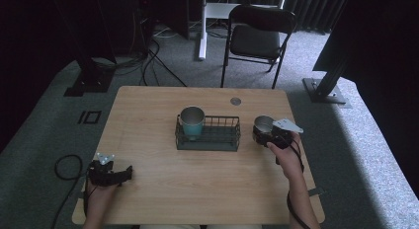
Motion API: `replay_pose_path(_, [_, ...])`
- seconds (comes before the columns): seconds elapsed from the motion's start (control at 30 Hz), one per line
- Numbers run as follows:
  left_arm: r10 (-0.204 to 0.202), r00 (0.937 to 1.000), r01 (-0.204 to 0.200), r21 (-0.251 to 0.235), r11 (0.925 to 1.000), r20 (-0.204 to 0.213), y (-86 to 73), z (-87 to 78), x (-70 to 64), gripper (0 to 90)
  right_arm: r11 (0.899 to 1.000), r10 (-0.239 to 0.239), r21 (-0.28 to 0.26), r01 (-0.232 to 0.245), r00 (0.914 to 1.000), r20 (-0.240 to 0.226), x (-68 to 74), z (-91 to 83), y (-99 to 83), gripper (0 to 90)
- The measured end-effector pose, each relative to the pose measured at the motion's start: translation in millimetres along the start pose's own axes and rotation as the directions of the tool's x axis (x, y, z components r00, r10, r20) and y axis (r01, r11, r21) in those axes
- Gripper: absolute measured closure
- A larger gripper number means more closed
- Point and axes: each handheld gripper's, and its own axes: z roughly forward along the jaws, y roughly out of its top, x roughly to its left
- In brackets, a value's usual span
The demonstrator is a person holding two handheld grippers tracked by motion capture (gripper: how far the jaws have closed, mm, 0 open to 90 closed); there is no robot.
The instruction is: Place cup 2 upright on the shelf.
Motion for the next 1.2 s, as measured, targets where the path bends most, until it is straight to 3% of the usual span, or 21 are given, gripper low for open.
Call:
replay_pose_path(0.37, [-0.001,1.0,0.001,-0.001,1.0,0.0,0.0,0.1,-0.1,0.4,0.999,-0.014,-0.03,0.014,0.9999,-0.007,4.0,-11.2,24.8,18.0])
replay_pose_path(1.2, [0.0,1.0,0.0,0.0,1.0,0.0,0.0,0.0,0.0,0.4,0.998,-0.047,-0.054,0.044,0.9972,-0.058,22.1,-10.1,49.9,18.0])
